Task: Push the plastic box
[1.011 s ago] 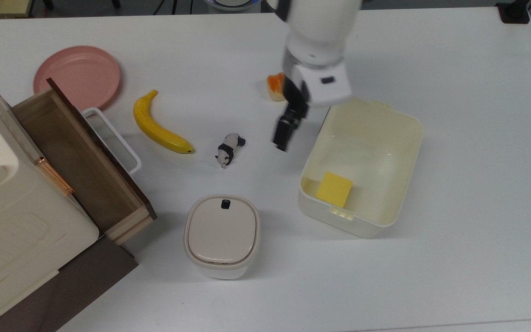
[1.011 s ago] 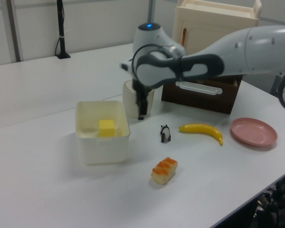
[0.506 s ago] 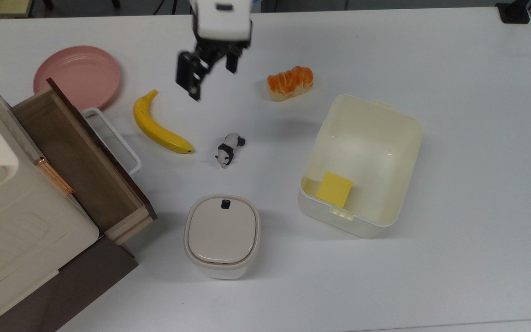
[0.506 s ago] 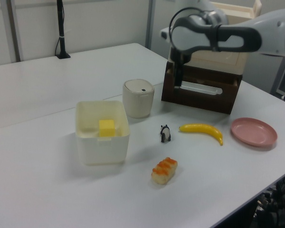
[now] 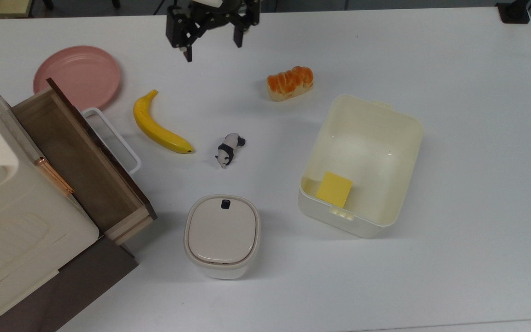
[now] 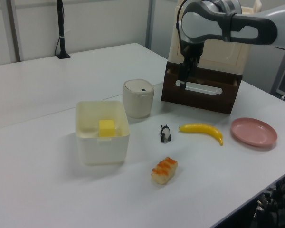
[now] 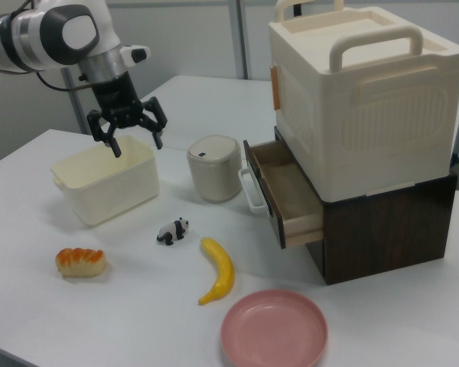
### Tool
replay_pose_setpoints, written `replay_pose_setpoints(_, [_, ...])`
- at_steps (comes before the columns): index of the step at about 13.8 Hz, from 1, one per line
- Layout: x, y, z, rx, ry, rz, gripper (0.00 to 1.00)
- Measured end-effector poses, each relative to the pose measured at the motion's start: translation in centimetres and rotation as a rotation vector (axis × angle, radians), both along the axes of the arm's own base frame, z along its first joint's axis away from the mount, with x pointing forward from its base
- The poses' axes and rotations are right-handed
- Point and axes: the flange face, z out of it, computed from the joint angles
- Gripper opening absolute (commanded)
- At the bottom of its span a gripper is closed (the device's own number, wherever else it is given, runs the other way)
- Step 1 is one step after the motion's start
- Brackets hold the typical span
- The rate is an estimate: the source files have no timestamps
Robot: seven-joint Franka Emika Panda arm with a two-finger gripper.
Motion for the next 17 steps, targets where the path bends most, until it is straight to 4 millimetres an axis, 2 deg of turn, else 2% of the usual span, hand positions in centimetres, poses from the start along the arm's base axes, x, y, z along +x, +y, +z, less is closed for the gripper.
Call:
replay_pose_setpoints(3, [-0.7, 2.2, -0.6, 0.012, 0.011, -0.225, 1.0])
replay_pose_setpoints(5, [-1.3, 2.6, -0.5, 0.042, 0.014, -0.324, 1.0])
replay_pose_setpoints(11, [-2.9, -1.1, 1.1, 0.156, 0.012, -0.449, 1.0])
replay_pose_setpoints(17, [-2.9, -1.1, 0.9, 0.185, 0.012, -0.462, 1.0])
